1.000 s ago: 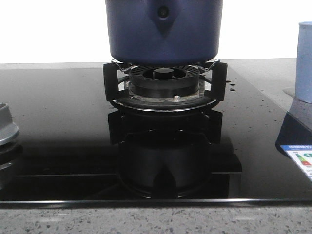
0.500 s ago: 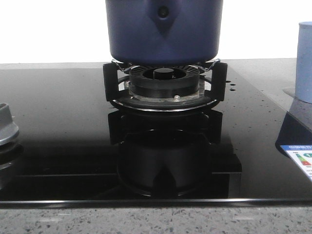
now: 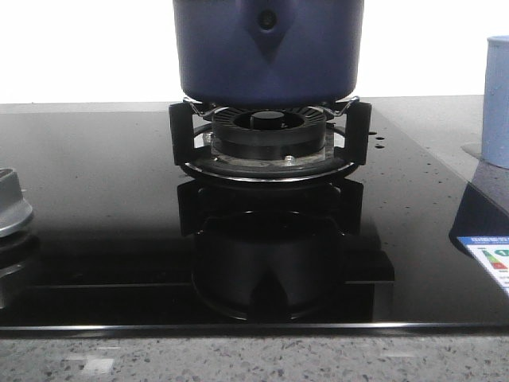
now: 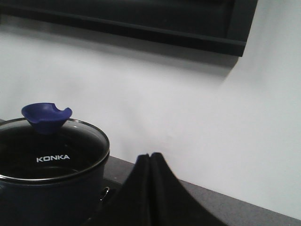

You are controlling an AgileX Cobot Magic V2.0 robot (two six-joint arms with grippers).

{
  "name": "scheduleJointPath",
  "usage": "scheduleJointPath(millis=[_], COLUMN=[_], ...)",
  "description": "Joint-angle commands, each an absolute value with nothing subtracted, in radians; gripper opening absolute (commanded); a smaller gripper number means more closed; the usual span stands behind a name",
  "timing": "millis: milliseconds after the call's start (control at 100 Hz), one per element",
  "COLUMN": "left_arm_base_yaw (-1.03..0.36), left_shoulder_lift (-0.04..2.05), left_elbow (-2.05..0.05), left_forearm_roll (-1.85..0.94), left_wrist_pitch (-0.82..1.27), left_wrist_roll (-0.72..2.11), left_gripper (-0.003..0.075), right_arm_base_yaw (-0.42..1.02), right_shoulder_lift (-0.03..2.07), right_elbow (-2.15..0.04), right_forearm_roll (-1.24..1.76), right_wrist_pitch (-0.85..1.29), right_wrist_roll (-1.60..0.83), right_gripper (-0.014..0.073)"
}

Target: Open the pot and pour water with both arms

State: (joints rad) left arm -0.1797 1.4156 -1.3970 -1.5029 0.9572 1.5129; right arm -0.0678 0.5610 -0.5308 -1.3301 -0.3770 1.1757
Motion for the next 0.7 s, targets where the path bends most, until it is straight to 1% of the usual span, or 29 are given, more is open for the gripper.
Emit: scheduleJointPath(millis=[0,60,130,220,320,510,580,690], left_arm_base_yaw=[-0.127,-0.089,-0.055,-0.028,-0.028,-0.033,-0.033,-0.033], left_shoulder_lift=[1.287,1.210,1.115,0.963,0.782,0.437,0.329,0.202], left_elbow=[-1.415,-1.388,-1.332,-1.215,-1.012,-0.638,-0.537,-0.442], left_forearm_roll=[-1.418,-1.343,-1.296,-1.247,-1.243,-1.275,-1.298,-1.298], left_wrist_pitch=[0.983,0.981,0.974,0.899,0.739,0.447,0.399,0.404], left_wrist_roll=[1.386,1.318,1.309,1.305,1.303,1.293,1.255,1.219], left_gripper=[-0.0018,-0.0020,-0.0020,-0.0020,-0.0020,-0.0020,-0.0020,-0.0020], right_arm_base_yaw=[-0.065,-0.062,-0.049,-0.025,0.000,0.024,0.024,0.024], right_shoulder_lift=[0.538,0.520,0.501,0.474,0.441,0.370,0.344,0.320], right_elbow=[-0.558,-0.558,-0.558,-0.558,-0.556,-0.520,-0.507,-0.495], right_forearm_roll=[-1.397,-1.492,-1.604,-1.740,-1.847,-1.879,-1.879,-1.879], right_wrist_pitch=[-0.403,-0.408,-0.417,-0.471,-0.552,-0.516,-0.500,-0.490], right_wrist_roll=[1.242,1.330,1.457,1.582,1.631,1.668,1.668,1.668], right_gripper=[-0.0067,-0.0067,-0.0067,-0.0066,-0.0062,-0.0062,-0.0062,-0.0062])
